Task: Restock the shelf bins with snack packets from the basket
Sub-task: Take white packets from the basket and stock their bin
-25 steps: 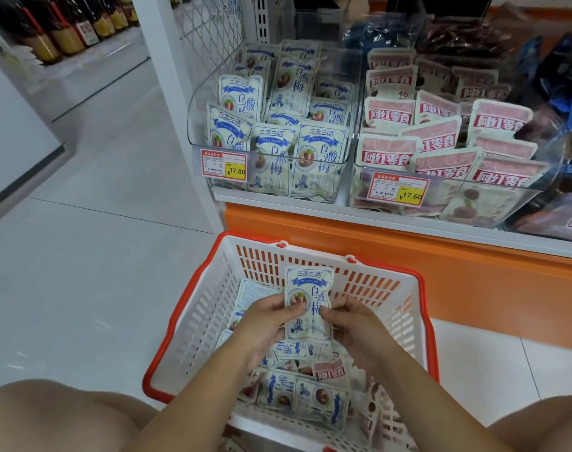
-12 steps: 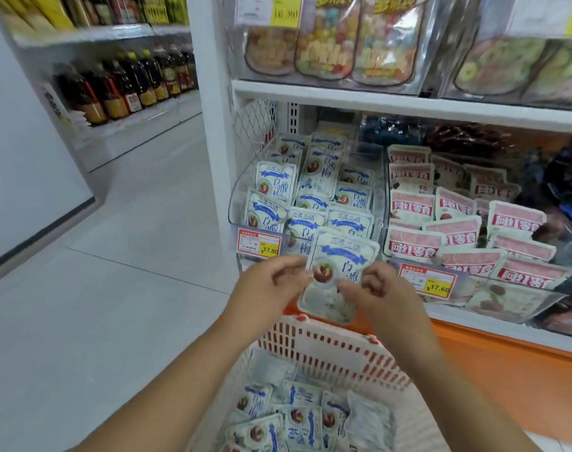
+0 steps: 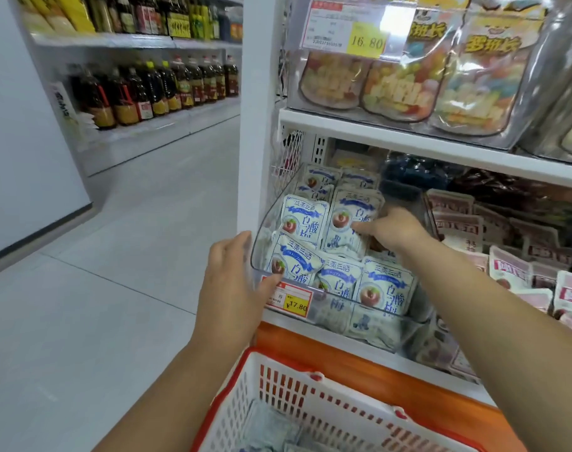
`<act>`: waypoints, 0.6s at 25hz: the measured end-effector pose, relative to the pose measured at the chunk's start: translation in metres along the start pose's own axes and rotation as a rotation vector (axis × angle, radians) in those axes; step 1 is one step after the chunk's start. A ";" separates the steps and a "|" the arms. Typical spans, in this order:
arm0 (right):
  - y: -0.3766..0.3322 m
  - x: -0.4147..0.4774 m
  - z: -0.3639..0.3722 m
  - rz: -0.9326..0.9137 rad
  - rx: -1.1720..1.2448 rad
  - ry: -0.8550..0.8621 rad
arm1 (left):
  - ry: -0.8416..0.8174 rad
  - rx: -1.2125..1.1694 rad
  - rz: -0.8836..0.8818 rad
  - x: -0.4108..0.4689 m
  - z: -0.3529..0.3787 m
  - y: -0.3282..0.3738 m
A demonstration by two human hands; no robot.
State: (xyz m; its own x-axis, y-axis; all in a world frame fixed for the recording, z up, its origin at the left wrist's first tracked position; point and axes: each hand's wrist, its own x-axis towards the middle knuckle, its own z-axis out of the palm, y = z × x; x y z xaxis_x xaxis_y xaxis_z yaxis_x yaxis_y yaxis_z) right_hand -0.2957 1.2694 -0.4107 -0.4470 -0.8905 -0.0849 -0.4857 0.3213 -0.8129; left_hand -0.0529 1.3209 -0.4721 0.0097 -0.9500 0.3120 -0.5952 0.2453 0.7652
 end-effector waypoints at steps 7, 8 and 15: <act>0.012 0.019 0.020 0.019 -0.131 0.091 | -0.024 -0.115 -0.036 0.006 0.006 -0.001; 0.012 0.019 0.020 -0.001 -0.143 0.106 | -0.028 -0.119 -0.038 0.007 0.006 -0.001; 0.006 0.010 0.012 0.021 -0.155 0.098 | -0.065 -0.083 -0.021 0.002 0.008 -0.003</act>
State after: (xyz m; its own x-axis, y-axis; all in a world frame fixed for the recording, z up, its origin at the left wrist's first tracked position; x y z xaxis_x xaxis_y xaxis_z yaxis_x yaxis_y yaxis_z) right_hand -0.2943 1.2582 -0.4238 -0.5256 -0.8499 -0.0387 -0.5819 0.3923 -0.7124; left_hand -0.0577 1.3163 -0.4785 -0.0327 -0.9650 0.2603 -0.5271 0.2379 0.8158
